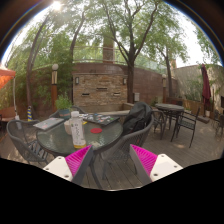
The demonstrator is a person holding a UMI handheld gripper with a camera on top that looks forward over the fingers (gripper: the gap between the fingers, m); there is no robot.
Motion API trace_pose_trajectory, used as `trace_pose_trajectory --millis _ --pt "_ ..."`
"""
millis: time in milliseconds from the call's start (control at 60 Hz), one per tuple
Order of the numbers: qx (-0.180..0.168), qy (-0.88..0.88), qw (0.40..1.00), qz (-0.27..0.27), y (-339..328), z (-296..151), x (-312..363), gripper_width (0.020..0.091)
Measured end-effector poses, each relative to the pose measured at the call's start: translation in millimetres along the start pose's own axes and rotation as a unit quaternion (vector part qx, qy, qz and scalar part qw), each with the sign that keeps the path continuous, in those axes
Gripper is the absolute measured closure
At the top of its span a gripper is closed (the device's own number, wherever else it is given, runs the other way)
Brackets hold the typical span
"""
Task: Pour water
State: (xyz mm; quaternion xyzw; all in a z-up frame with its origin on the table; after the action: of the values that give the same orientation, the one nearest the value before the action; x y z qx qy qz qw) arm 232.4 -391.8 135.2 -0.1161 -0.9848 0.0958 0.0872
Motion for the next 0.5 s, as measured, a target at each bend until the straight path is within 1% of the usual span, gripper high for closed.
trace_pose_trajectory --millis 17,67,283,433,500 --pt "0.000 0.002 1.000 0.001 -12.0 0.4 4.2 0.0261" --pt "0.000 0.004 1.000 0.000 -11.5 2.4 4.7 0.0262" --pt "-0.008 -0.017 1.000 -0.016 4.1 11.4 24.9 0.0270" --pt "-0.019 -0.020 0.998 -0.049 26.8 22.0 52.1 0.0270" --pt "-0.020 -0.019 0.998 -0.061 51.6 29.6 60.7 0.0269"
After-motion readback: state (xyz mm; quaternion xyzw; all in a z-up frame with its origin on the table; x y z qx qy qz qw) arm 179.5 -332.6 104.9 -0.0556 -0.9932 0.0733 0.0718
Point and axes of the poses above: the point between the fingertips, and its own axes, seen from behind it with the camera up: x to the left, z down, y forward, the way the camera looks, the point moved 1 cm from there along -y, backward, against the way the camera looks, and after that the axes turned 9 degrees about y, right-handed, at the moved point
